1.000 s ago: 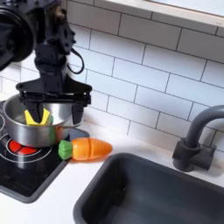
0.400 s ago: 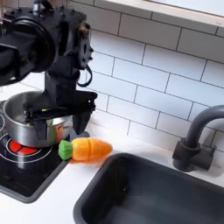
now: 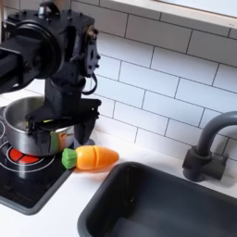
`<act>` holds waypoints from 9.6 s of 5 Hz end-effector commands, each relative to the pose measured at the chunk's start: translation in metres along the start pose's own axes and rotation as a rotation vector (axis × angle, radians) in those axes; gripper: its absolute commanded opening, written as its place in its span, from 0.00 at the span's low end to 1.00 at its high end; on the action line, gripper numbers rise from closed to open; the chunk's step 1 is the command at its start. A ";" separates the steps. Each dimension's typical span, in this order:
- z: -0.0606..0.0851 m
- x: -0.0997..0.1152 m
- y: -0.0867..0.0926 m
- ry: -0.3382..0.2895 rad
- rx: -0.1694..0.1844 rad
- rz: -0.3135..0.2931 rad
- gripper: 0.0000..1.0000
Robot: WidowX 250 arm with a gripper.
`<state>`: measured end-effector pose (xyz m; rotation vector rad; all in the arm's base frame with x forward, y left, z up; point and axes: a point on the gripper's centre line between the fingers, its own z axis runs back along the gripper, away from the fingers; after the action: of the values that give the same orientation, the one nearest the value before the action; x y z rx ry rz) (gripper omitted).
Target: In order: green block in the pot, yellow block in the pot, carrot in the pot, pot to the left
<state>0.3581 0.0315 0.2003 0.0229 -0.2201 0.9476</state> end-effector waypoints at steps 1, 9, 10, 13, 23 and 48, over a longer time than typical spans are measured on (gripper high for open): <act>0.000 0.000 0.000 0.000 0.000 0.000 1.00; -0.023 0.001 -0.040 -0.273 -0.213 0.587 1.00; -0.024 0.006 -0.043 -0.265 -0.206 0.631 1.00; -0.034 0.003 -0.052 -0.257 -0.153 0.727 1.00; -0.064 0.008 -0.036 -0.225 -0.098 0.797 0.00; -0.002 0.086 0.036 -0.020 -0.043 0.341 1.00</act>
<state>0.3753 0.1246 0.2251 -0.0525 -0.2924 1.2861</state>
